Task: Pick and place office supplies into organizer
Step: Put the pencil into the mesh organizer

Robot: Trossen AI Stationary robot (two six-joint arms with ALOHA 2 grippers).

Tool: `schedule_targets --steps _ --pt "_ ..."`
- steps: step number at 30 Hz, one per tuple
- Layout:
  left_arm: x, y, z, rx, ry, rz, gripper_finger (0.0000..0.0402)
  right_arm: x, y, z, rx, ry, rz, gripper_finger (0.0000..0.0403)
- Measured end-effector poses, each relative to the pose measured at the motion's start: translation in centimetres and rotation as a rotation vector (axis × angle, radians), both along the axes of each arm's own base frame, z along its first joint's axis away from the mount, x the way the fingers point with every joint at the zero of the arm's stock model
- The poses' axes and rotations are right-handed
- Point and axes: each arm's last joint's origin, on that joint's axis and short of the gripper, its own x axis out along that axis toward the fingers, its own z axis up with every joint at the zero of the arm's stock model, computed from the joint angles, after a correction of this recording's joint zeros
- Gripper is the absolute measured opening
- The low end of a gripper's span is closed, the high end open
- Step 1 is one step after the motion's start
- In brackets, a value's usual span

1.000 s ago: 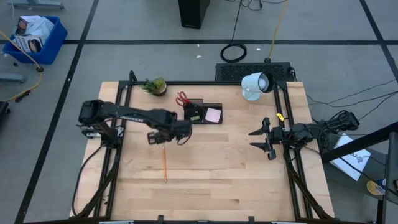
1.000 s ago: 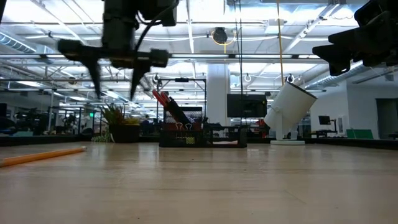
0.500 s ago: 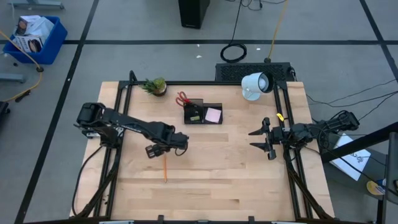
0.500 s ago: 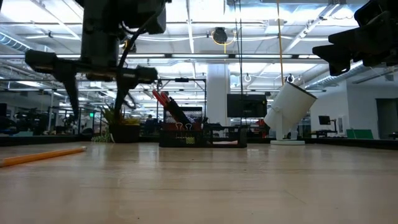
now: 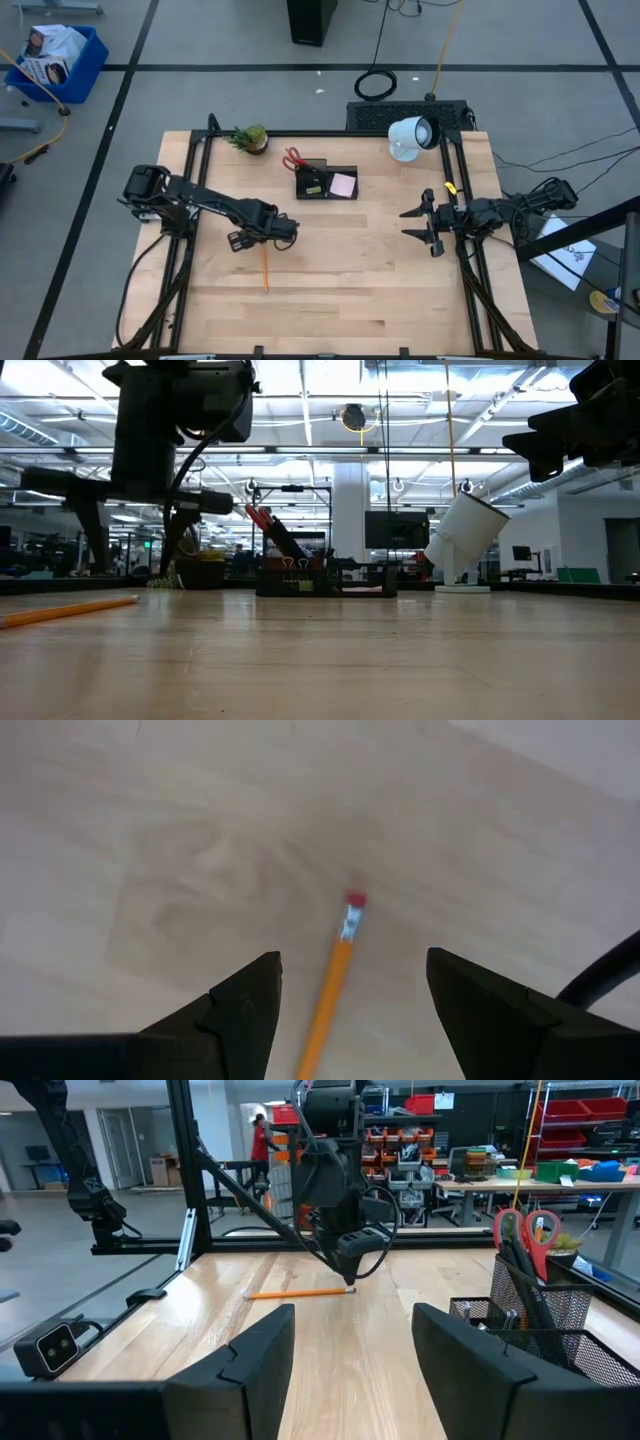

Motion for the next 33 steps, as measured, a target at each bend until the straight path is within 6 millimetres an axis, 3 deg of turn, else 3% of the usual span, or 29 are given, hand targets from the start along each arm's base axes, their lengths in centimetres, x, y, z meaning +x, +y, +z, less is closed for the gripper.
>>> schedule_targets --steps 21,33 --pt "-0.2 0.5 -2.1 0.055 -0.080 -0.096 0.0253 0.0 0.0 0.0 0.000 0.000 0.000 0.0194" --pt "0.1 0.6 -3.1 0.072 -0.040 -0.108 0.0253 0.0 0.0 0.0 0.000 0.000 0.000 0.0194"
